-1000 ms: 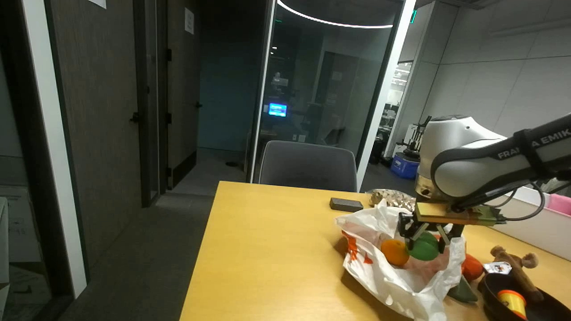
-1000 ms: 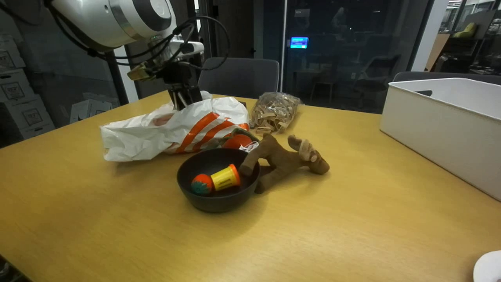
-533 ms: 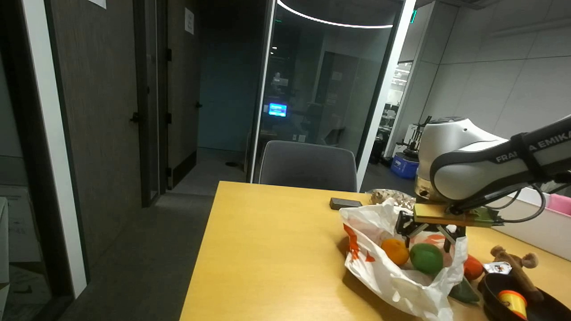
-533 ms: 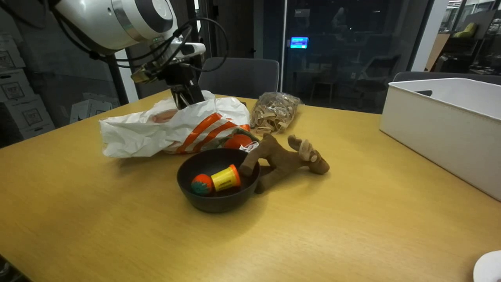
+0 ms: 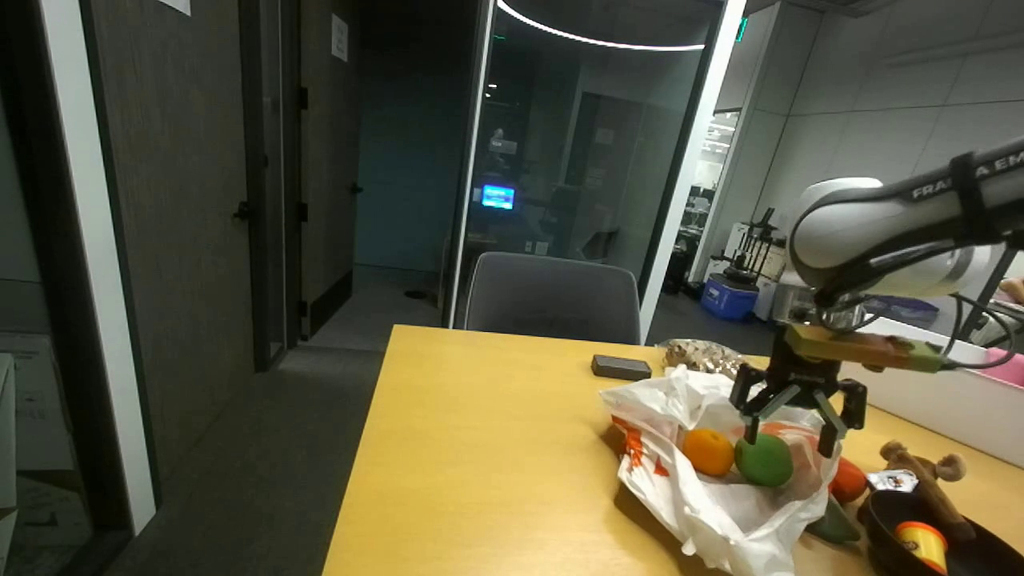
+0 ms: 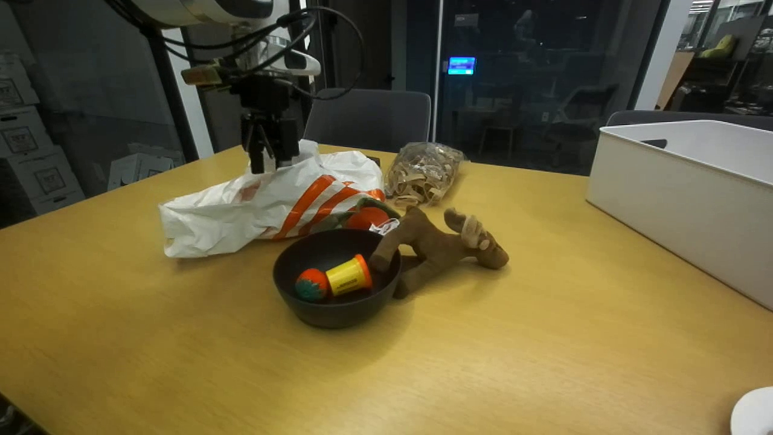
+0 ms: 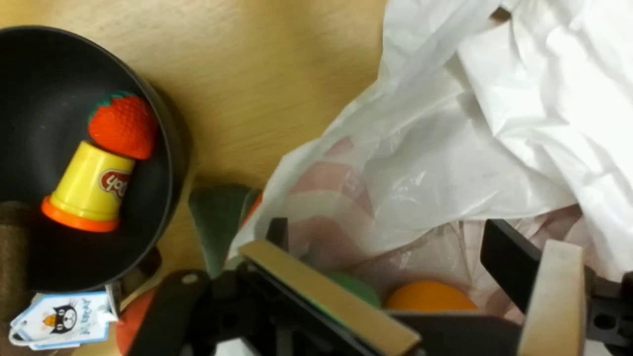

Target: Put the orange, the apple, the yellow container and the strawberry in the plastic

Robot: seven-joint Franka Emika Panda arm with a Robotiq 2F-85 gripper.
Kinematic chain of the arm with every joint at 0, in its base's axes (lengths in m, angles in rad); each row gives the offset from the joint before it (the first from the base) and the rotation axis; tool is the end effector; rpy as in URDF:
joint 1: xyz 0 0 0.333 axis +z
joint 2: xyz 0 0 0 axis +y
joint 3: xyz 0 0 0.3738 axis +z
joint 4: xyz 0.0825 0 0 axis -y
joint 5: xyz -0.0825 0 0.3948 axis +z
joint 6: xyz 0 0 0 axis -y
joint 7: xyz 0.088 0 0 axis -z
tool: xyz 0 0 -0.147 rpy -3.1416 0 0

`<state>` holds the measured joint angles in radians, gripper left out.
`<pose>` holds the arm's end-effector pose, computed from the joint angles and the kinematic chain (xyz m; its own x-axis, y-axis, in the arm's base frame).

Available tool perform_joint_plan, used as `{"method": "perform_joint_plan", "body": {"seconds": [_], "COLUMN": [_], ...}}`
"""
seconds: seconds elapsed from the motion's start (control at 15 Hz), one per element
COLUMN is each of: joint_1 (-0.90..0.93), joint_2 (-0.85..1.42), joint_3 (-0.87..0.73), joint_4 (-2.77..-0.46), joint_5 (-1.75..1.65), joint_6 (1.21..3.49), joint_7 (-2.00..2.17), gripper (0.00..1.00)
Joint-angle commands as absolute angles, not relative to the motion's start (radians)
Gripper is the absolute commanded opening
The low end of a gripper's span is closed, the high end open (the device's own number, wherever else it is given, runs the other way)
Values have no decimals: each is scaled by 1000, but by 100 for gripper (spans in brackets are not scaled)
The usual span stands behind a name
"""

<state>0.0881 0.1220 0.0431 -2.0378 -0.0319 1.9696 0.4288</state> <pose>0.5558 0.0696 0.3824 0.9453 -0.2825 -0.1631 -0.2694 -0.9580 0.0980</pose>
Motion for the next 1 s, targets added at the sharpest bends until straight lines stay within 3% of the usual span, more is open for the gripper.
{"method": "perform_joint_plan", "body": {"seconds": [0.0,0.4,0.93], "joint_1": [26,-61,-126], "joint_2": [29,6,90], "joint_3": [18,-68,-136], "joint_4": [-1983,-1927,-2063], "joint_5": [121,188,229], "joint_6": [1722,1451,1592], "joint_7": [203,166,284], "gripper": [100,100,100]}}
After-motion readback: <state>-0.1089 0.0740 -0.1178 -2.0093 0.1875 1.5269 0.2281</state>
